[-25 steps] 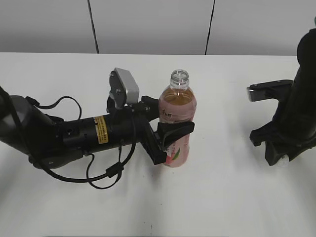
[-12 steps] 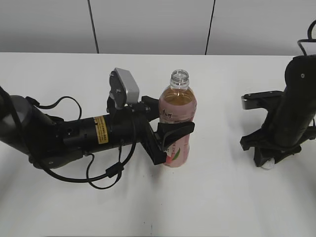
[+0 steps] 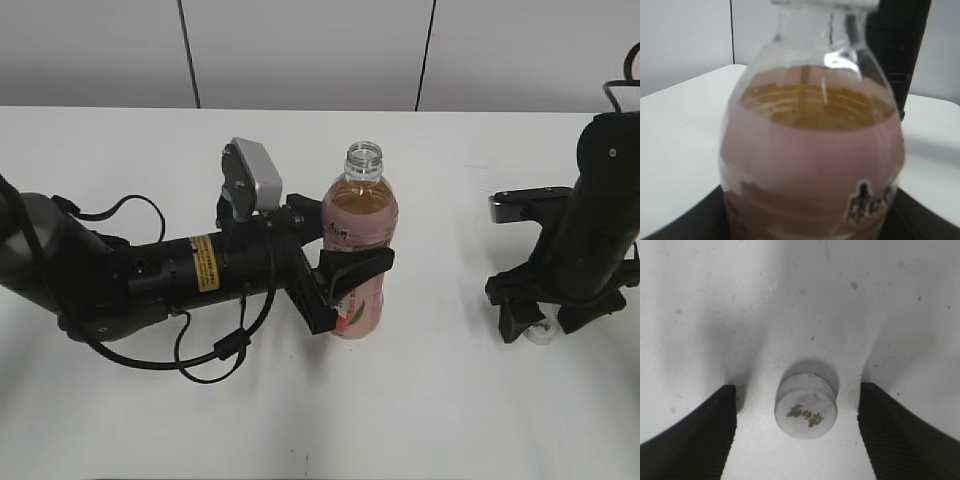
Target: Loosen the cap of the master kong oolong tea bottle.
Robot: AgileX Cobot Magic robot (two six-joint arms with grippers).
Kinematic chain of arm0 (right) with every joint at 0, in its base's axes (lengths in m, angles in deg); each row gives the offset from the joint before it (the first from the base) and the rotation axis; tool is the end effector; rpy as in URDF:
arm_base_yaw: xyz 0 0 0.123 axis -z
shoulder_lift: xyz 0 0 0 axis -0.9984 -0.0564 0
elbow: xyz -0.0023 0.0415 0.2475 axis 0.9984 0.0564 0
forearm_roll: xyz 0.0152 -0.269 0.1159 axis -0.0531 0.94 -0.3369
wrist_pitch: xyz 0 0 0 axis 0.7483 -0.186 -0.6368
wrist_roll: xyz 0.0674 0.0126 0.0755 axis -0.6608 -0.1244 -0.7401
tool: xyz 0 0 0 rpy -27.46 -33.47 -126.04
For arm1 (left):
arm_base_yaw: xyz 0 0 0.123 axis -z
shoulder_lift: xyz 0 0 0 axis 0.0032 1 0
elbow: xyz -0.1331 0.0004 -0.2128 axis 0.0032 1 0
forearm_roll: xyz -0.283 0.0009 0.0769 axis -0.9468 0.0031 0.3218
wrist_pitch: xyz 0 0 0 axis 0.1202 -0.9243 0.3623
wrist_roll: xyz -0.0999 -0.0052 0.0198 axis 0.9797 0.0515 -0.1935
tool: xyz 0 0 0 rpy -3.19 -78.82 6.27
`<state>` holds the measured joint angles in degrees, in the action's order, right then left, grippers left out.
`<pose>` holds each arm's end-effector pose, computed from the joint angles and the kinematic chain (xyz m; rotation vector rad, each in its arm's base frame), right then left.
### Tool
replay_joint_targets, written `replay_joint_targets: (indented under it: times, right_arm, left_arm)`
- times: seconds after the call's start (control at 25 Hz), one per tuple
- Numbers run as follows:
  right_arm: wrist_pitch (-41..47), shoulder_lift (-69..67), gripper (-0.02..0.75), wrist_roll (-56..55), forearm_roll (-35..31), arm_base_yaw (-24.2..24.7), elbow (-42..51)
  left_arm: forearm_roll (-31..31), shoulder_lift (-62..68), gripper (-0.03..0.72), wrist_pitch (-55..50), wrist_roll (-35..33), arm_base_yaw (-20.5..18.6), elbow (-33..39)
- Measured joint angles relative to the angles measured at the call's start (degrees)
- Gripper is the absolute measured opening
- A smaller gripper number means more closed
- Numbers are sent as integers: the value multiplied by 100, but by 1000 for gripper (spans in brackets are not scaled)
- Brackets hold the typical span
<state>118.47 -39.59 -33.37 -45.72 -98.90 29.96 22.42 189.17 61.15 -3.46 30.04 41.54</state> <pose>0.3239 0.0732 0.0264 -0.3432 3.0896 0.0583 0.2779 -0.2399 0.0341 0.9962 1.4590 -0.9751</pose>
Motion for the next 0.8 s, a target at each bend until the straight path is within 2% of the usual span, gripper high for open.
replay_joint_targets:
  times: [0.28, 0.6, 0.8]
  right_arm:
    - [75, 344, 577, 6, -36, 0, 0]
    - [317, 952, 578, 6, -41, 0, 0]
    - [445, 1191, 578, 6, -47, 0, 0]
  left_arm:
    - [25, 0, 528, -5, 11, 0, 0]
    - [36, 0, 543, -5, 40, -12, 34]
    - [57, 0, 543, -5, 40, -239, 304]
